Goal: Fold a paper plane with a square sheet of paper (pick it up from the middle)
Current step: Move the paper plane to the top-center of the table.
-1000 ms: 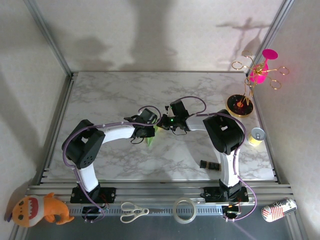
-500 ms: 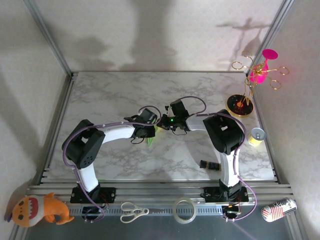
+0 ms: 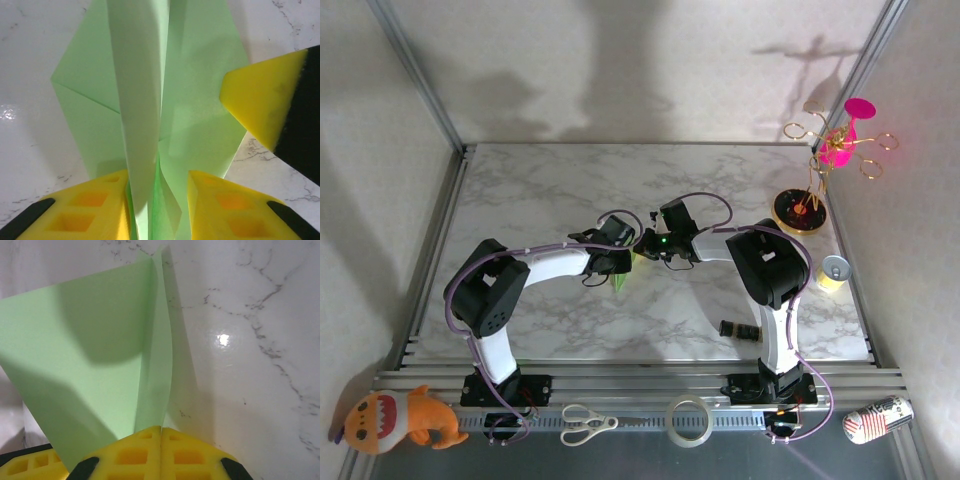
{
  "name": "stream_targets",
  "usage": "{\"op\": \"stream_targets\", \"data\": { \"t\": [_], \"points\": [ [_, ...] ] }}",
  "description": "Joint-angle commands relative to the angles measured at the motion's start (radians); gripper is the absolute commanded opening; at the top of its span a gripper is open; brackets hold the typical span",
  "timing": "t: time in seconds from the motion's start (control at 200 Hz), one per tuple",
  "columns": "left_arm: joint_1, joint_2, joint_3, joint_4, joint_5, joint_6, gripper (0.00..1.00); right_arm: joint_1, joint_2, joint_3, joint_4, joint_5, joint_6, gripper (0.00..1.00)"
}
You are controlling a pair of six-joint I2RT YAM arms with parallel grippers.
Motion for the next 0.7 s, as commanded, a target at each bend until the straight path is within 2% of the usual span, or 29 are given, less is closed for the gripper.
{"op": "stream_targets", "data": {
  "t": [0.0,0.25,0.696],
  "points": [
    [-0.001,0.012,0.005,-0.013,0.017,-0.006,0.31,-0.006,0.012,0.014,-0.021,-0.013,-0.010,0.02],
    [0.000,0.001,0.013,-0.020,0.018,-0.006,0.23,-0.005,0.011,0.014,-0.019,-0.013,-0.010,0.03],
    [0.000,0.042,0.033,-0.054,-0.007,0.024,0.24,-0.004,0.015,0.015,-0.018,-0.014,-0.009,0.02]
  ]
}}
